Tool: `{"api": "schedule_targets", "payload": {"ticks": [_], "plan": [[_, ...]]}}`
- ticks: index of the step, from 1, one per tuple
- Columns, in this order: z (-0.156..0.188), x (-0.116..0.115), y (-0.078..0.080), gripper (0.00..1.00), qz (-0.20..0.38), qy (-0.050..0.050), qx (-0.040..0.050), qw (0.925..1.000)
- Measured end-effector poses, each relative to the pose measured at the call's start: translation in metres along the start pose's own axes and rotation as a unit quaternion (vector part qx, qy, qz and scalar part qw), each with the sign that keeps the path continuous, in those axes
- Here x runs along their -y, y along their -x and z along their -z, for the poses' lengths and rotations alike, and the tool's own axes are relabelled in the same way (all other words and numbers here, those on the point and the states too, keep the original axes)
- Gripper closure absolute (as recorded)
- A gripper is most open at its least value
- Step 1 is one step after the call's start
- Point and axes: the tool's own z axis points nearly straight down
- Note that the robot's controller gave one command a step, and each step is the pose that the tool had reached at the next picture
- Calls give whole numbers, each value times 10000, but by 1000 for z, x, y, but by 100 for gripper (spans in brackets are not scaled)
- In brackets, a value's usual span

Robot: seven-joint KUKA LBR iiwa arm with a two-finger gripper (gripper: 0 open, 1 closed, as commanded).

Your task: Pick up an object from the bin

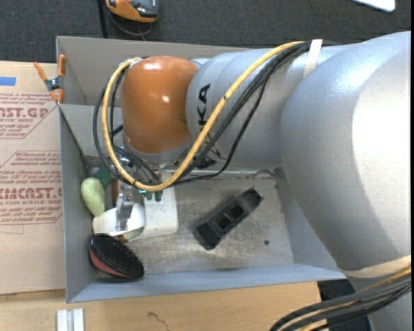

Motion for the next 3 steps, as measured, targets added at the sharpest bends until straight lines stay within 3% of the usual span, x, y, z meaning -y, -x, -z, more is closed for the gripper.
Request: {"api": "schedule_targets", "payload": {"ticks": [1, 2, 3], "plan": [[4, 1, 2, 0, -8, 8, 35, 10000], [5, 4, -8, 0, 755, 0, 41, 9971], [4, 29, -16, 0, 1787, 1, 38, 9839]]}}
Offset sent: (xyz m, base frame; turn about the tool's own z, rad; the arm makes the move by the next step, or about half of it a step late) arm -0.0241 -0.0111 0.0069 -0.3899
